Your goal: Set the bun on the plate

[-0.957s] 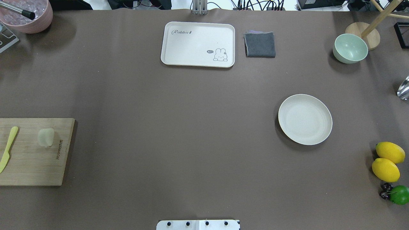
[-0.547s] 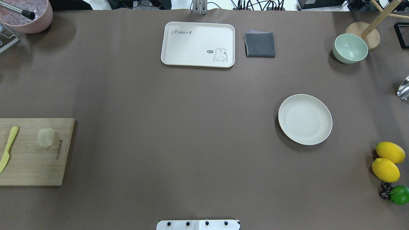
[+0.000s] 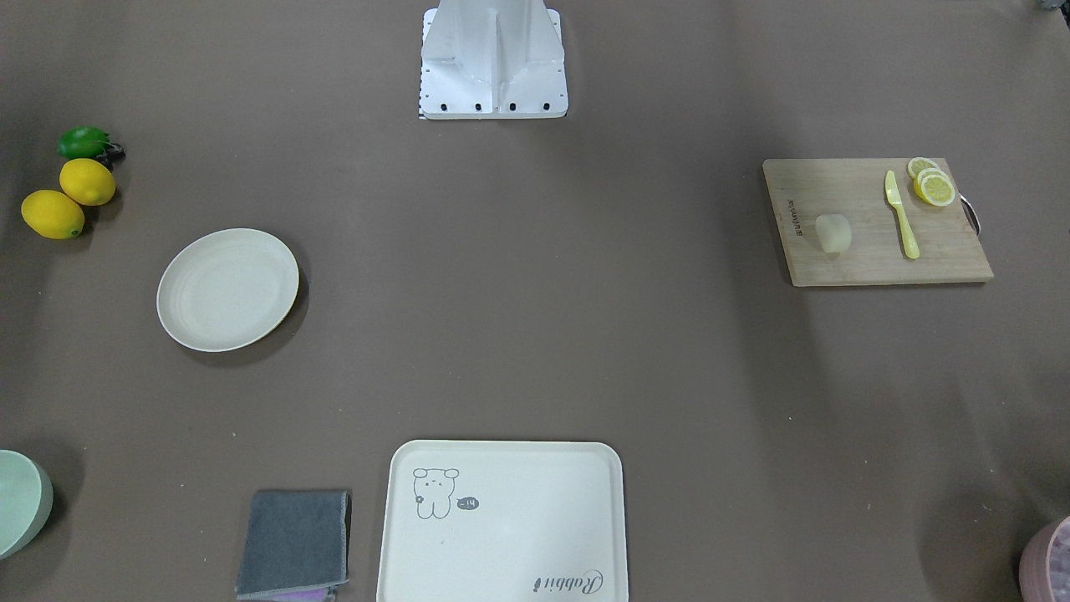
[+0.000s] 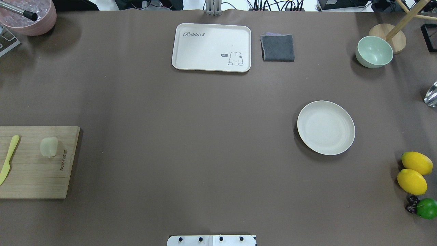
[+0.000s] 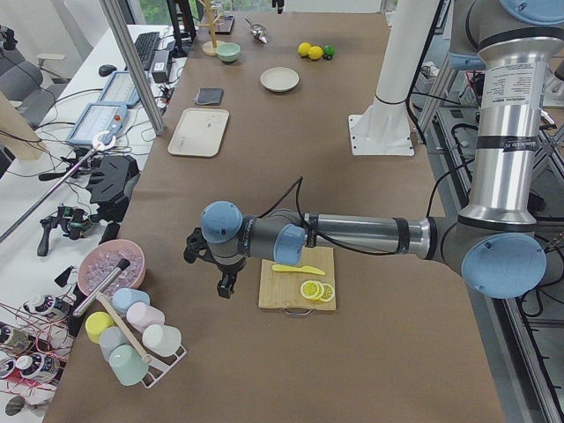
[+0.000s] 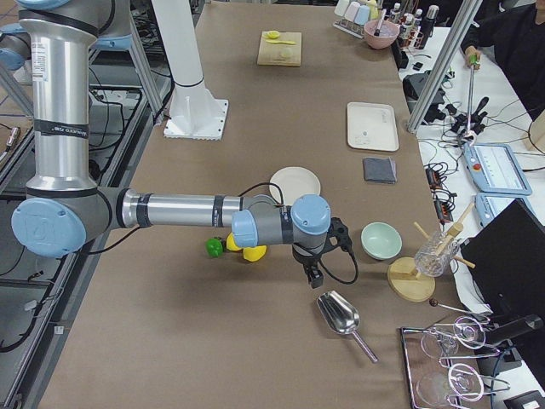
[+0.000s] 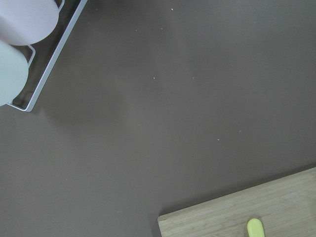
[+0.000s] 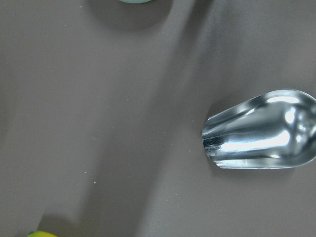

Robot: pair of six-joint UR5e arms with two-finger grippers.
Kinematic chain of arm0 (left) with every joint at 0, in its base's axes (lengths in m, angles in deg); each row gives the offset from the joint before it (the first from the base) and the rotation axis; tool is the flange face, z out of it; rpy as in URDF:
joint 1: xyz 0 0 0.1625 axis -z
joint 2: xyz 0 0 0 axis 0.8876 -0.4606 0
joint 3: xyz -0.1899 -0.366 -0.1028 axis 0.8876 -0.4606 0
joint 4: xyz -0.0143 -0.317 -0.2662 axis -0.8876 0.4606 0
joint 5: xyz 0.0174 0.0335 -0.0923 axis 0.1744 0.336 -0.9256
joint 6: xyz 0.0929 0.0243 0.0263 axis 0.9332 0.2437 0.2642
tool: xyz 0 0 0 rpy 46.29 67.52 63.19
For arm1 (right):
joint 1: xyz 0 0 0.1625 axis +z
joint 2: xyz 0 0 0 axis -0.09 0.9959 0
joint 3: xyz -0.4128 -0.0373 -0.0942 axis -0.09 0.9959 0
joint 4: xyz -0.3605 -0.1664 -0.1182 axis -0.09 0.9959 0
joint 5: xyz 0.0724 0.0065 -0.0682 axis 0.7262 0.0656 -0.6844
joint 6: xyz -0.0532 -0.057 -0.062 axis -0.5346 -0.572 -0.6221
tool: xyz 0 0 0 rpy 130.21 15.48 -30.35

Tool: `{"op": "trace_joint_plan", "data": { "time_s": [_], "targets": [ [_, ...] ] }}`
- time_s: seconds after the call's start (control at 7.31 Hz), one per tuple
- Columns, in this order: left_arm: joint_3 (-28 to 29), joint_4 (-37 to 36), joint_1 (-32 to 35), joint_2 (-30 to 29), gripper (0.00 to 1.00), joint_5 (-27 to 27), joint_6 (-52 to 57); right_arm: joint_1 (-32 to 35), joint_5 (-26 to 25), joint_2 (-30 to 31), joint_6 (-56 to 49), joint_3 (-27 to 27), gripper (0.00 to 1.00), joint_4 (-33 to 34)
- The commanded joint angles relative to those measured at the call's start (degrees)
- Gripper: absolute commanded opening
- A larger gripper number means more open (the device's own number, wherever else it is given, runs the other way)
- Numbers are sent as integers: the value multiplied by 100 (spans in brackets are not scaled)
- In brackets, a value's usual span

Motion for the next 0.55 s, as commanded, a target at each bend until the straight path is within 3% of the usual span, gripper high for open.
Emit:
{"op": "trace_joint_plan", "data": {
  "time_s": [0.0, 0.41],
  "targets": [
    [-329, -21, -147, 11, 97, -6, -71, -27, 348, 29, 76, -32, 100, -464],
    [-358, -4, -359, 90, 97, -6, -71, -1008, 666, -58, 2230, -41, 100, -1256]
  ]
}}
